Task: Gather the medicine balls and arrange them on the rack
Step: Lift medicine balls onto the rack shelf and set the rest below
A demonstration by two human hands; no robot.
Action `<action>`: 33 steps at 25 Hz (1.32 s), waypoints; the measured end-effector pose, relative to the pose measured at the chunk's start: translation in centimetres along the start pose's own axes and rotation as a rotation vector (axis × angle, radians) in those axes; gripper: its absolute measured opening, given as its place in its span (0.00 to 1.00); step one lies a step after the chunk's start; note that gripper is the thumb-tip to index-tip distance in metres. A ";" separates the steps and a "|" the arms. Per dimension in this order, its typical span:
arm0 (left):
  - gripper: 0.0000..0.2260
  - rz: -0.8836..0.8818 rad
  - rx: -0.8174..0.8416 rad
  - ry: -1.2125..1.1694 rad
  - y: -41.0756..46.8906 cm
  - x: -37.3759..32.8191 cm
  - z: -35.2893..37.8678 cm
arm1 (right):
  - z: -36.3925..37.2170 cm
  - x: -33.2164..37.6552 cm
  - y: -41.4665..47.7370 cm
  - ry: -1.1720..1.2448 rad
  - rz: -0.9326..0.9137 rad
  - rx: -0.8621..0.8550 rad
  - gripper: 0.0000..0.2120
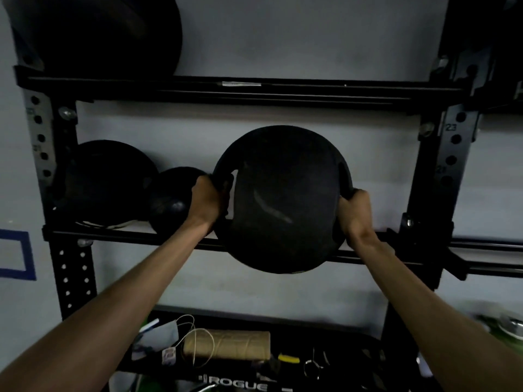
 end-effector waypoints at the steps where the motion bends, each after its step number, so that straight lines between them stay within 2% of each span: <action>1: 0.13 0.001 -0.034 0.014 0.8 0.5 0.3 | 0.7 -0.6 1.0 0.015 -0.034 0.001 0.20; 3: 0.10 0.049 -0.105 0.079 1.6 0.6 1.1 | 2.1 -2.1 3.1 0.056 -0.104 0.023 0.22; 7: 0.13 0.100 -0.170 0.109 3.9 1.9 2.6 | 4.5 -4.0 7.2 0.156 -0.168 0.110 0.24; 9: 0.13 0.097 -0.203 0.116 4.5 2.8 3.3 | 6.1 -5.2 9.1 0.195 -0.168 0.181 0.23; 12: 0.14 0.107 -0.247 0.171 5.7 4.9 3.6 | 8.4 -7.5 11.3 0.190 -0.204 0.200 0.21; 15: 0.17 0.181 -0.346 0.411 6.3 6.5 3.6 | 10.0 -8.9 12.5 0.182 -0.219 0.187 0.13; 17: 0.20 0.290 -0.408 0.626 7.1 7.1 3.4 | 10.9 -9.5 13.1 0.127 -0.214 0.180 0.13; 20: 0.17 0.371 -0.355 0.788 8.9 7.7 3.1 | 12.5 -10.1 14.1 0.144 -0.167 0.210 0.20; 24: 0.18 0.353 -0.261 0.971 11.2 7.9 4.4 | 13.8 -13.4 15.6 0.079 -0.043 0.269 0.20; 27: 0.18 0.355 -0.257 1.004 12.3 8.4 4.9 | 14.3 -14.9 16.0 0.061 0.013 0.266 0.18; 30: 0.18 0.360 -0.278 1.027 12.3 8.8 4.8 | 14.3 -14.5 15.9 0.093 0.031 0.240 0.24; 33: 0.19 0.322 -0.219 1.024 12.0 8.3 4.7 | 13.7 -13.9 15.4 0.026 0.063 0.254 0.22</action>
Point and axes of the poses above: each hand's wrist, its own y-axis towards the middle knuckle, its own z-axis out of the palm, x = y × z, the point moved 3 cm from there along y, towards the middle knuckle, and after that the axes turned 3 degrees about x, right-handed, at the moved point
